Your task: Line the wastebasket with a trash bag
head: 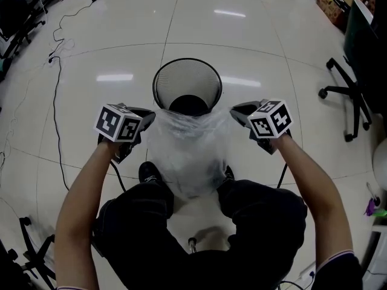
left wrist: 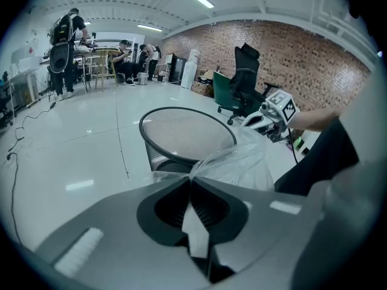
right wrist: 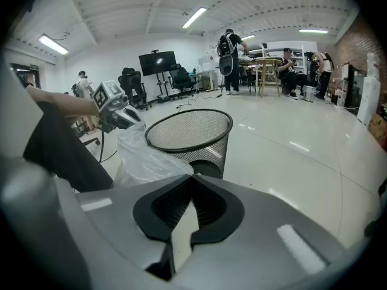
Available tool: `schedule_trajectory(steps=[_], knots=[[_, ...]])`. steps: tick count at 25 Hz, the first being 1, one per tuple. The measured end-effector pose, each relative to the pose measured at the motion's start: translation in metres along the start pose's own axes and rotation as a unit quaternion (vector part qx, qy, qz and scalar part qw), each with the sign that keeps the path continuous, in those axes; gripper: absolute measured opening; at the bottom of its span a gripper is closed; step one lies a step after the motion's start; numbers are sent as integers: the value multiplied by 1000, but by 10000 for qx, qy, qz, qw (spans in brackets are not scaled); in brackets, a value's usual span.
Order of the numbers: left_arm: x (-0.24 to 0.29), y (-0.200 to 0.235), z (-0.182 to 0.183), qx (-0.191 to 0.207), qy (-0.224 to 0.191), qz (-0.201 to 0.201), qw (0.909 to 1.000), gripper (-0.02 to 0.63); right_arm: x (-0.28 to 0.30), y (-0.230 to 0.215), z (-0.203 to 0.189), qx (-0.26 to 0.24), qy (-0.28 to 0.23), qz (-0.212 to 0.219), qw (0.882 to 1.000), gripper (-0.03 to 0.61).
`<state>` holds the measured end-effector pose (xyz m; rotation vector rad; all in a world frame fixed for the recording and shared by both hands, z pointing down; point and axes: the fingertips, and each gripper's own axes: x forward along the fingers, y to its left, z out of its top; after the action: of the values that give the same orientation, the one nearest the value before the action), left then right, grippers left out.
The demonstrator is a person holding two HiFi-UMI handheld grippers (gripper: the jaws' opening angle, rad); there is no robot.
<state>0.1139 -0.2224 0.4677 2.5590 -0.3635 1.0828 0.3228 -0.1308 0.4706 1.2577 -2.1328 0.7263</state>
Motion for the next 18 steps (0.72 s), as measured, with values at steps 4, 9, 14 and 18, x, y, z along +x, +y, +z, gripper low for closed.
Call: schedule_trajectory(steps=[4, 9, 14, 18], knots=[[-3, -10, -11, -12, 54, -16, 10000, 12, -5, 9, -11, 37, 2, -7, 10000, 2], [-2, -19, -22, -4, 105, -40, 9999, 12, -6, 19, -24, 89, 23, -5, 10000, 2], [-3, -13, -17, -2, 16, 70, 10000, 12, -9, 13, -24, 109, 15, -74, 9999, 2], [-5, -1, 0, -88, -226, 202, 9995, 12, -11, -1, -9, 104, -92, -158, 9998, 2]])
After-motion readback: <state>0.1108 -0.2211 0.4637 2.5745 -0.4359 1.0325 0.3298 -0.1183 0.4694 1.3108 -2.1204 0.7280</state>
